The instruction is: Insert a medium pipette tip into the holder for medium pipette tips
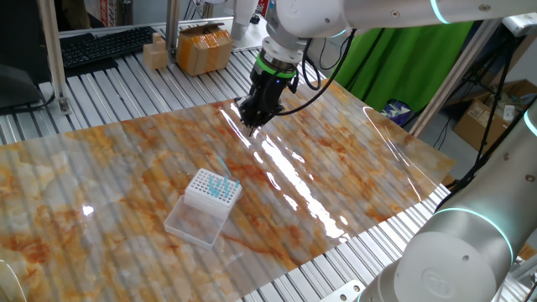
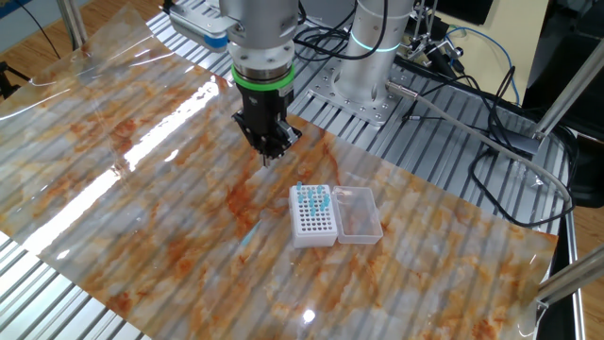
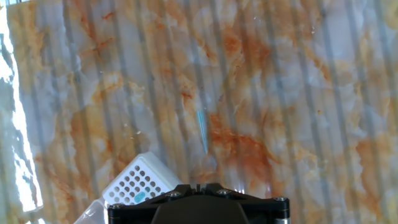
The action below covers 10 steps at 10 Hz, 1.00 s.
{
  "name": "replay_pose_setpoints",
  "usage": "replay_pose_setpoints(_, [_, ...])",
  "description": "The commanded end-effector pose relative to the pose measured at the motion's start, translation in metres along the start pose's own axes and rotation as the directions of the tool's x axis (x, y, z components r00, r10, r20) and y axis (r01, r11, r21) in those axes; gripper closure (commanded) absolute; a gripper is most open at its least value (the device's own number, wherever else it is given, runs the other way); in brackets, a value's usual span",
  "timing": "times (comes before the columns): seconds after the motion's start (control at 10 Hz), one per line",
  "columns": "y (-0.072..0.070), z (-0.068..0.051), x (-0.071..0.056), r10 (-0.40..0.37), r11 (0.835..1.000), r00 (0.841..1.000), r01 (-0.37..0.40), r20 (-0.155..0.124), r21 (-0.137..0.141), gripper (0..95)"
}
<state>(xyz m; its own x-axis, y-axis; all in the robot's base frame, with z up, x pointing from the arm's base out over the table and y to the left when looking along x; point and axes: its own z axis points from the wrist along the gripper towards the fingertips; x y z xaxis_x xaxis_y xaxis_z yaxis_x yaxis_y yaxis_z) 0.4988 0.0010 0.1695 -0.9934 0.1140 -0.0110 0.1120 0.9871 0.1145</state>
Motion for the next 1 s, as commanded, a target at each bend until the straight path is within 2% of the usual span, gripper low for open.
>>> replay_pose_setpoints(0.1, [-0.0007, 0.0004, 0.0009, -0.010, 1.000, 1.000, 0.009, 0.004, 0.021, 95.0])
replay_pose_setpoints(0.3, [-0.0007, 0.0006, 0.0012, -0.029, 0.998, 1.000, 0.029, 0.006, 0.055, 95.0])
replay_pose_setpoints(0.4, [-0.0007, 0.0007, 0.0015, -0.032, 0.998, 0.999, 0.032, 0.006, 0.059, 95.0])
replay_pose_setpoints(1.0, [-0.0007, 0.0029, 0.0059, -0.004, 0.998, 1.000, 0.004, -0.001, 0.056, 95.0])
